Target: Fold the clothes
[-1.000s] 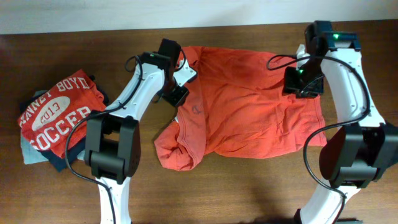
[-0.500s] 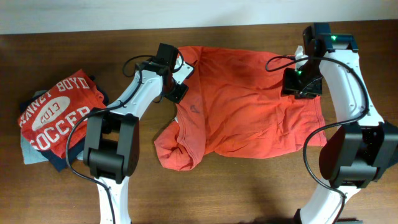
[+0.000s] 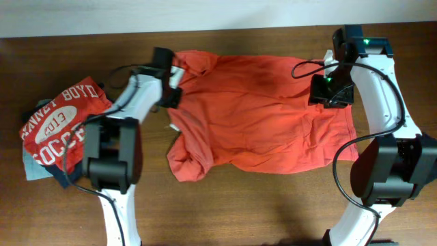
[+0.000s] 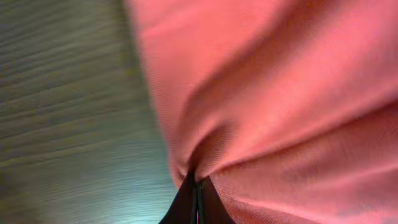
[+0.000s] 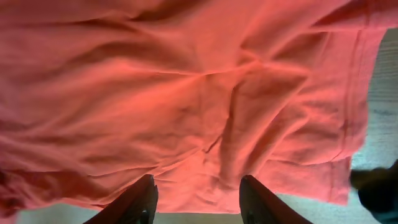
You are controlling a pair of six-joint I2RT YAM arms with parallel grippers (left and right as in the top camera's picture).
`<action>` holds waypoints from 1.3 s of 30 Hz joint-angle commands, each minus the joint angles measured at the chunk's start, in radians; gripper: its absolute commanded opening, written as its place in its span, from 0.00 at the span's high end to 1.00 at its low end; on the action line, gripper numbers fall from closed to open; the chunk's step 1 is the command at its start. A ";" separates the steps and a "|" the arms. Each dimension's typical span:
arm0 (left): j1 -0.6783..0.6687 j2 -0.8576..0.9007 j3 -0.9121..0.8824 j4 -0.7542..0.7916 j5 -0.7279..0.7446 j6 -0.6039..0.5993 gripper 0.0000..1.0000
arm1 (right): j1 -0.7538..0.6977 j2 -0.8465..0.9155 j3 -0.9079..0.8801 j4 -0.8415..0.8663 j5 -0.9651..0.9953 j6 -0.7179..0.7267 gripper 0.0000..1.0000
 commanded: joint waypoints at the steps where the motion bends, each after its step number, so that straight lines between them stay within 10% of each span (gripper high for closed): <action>1: 0.084 0.014 0.065 -0.003 0.004 -0.039 0.99 | 0.006 0.001 -0.019 0.024 -0.005 0.000 0.50; 6: 0.128 0.014 0.108 -0.010 0.021 -0.035 0.98 | 0.006 0.002 -0.098 0.076 -0.005 0.000 0.49; 9: 0.131 0.014 0.136 -0.056 0.039 -0.035 0.56 | 0.006 0.002 -0.157 0.108 -0.005 0.000 0.49; 11: 0.129 0.014 0.164 -0.112 0.060 -0.034 0.52 | 0.006 0.002 -0.193 0.124 -0.006 0.000 0.49; 21: 0.051 0.014 0.258 -0.435 0.155 0.041 0.69 | 0.006 0.002 -0.390 0.243 -0.032 0.070 0.50; 28: -0.006 0.040 0.122 -0.376 0.154 0.063 0.93 | 0.003 0.002 -0.552 0.446 -0.025 0.190 0.67; 39: 0.017 0.046 0.056 -0.188 -0.150 0.055 0.98 | -0.087 0.002 -0.631 0.546 0.244 0.276 0.84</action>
